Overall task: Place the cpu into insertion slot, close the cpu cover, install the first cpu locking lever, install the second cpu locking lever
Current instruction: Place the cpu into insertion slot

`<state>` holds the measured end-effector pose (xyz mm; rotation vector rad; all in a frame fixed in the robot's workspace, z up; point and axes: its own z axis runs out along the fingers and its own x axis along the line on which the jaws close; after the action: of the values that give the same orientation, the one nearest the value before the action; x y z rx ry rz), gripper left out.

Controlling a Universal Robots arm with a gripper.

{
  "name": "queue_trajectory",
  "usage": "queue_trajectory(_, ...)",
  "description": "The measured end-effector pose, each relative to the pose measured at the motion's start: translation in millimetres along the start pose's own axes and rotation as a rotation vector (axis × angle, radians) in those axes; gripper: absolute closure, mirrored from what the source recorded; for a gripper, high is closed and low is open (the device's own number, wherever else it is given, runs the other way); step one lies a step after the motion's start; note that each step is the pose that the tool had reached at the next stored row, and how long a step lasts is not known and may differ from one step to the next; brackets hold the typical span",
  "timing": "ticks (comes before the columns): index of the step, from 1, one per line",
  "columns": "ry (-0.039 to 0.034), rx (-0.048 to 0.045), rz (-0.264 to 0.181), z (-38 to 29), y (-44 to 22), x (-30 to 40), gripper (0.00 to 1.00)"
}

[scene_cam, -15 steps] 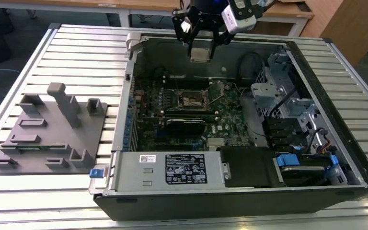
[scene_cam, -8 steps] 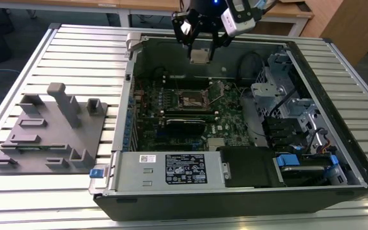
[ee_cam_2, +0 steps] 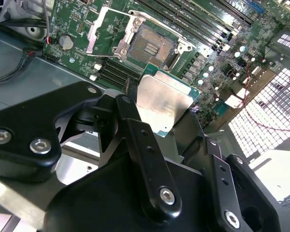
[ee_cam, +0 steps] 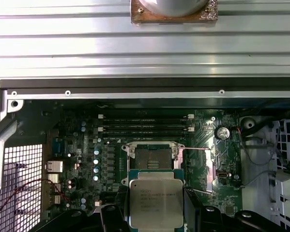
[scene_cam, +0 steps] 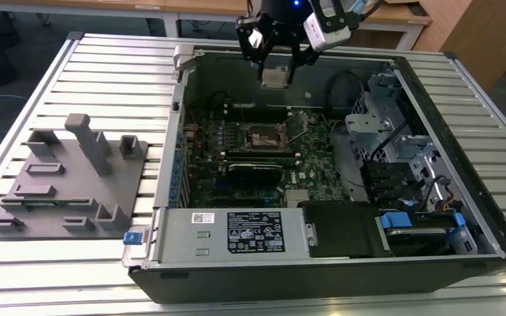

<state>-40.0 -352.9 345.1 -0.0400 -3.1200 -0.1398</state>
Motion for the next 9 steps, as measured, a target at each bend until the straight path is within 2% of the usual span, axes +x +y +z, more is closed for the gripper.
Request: queue_trajectory(9,0.0,-0.0003,0.0,4.9,-0.4,-0.1,0.46)
